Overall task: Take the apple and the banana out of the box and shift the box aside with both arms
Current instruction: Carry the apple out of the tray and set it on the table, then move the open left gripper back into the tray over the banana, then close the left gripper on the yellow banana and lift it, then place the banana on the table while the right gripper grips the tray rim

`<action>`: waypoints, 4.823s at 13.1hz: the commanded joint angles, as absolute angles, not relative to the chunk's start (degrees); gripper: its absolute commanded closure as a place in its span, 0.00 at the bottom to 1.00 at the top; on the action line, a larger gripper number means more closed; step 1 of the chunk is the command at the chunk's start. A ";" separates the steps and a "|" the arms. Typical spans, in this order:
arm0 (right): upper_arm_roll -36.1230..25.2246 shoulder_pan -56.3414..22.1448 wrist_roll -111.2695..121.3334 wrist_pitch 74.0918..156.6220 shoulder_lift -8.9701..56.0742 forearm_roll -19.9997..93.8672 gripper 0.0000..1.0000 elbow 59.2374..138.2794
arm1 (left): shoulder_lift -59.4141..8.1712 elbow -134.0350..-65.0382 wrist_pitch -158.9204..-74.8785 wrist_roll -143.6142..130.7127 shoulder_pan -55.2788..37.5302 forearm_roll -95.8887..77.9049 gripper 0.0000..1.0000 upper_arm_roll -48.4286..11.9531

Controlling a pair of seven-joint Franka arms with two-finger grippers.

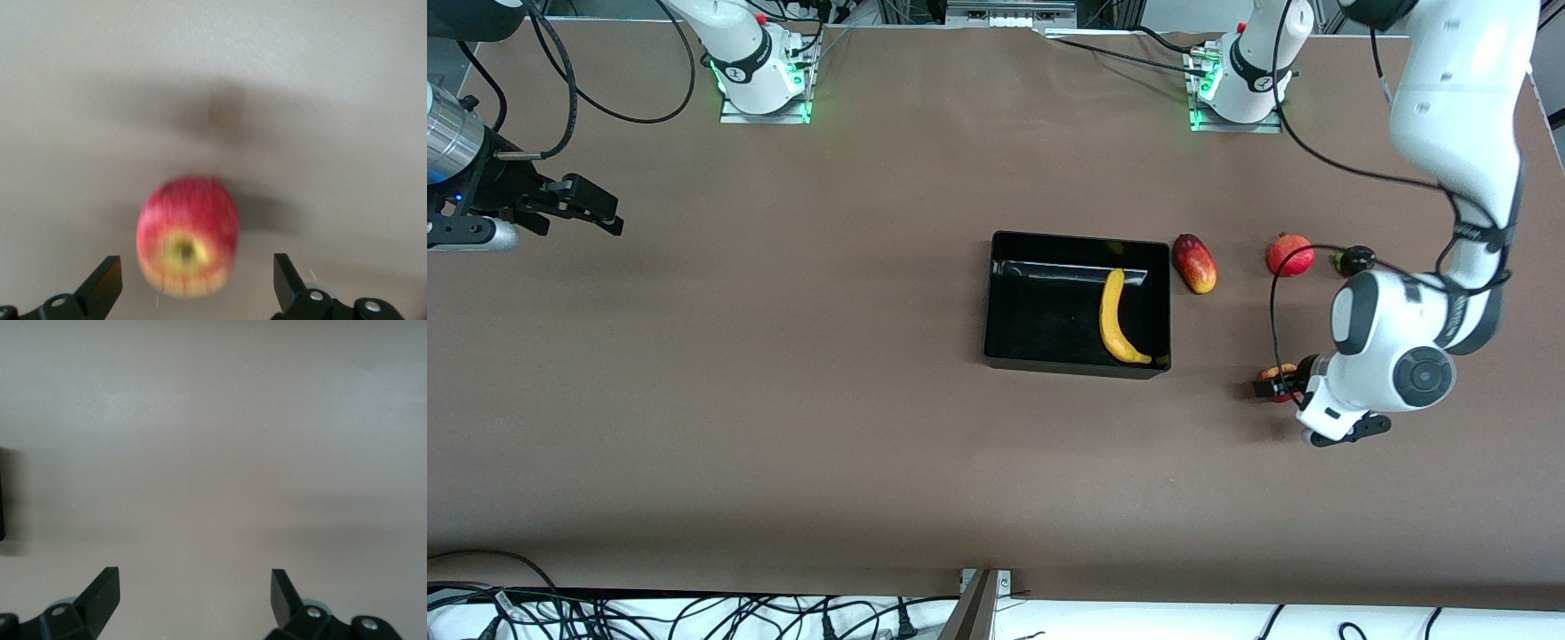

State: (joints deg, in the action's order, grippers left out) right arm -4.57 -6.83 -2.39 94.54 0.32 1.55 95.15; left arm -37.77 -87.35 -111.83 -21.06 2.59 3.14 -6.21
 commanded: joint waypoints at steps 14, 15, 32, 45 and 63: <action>-4.04 -6.42 -2.46 94.31 0.53 1.93 0.00 94.31 | -34.89 -107.13 -133.93 -51.31 -11.69 16.60 0.00 -20.03; -4.04 -6.42 -2.46 94.31 0.53 1.93 0.00 94.31 | -35.15 -108.27 -135.51 -52.11 -11.78 17.22 0.00 -20.13; -4.13 -6.24 -2.46 94.22 0.62 1.85 0.00 94.31 | -37.98 -108.90 -139.41 -67.32 -12.04 25.40 1.00 -21.44; -3.96 -6.68 -2.55 94.13 0.53 1.84 0.00 94.31 | -27.51 -94.67 -101.20 -42.15 -8.97 7.82 1.00 -18.47; -3.52 -37.95 -37.69 115.75 32.32 11.49 0.00 87.38 | -39.99 -104.77 -141.68 5.63 3.87 8.44 0.64 6.24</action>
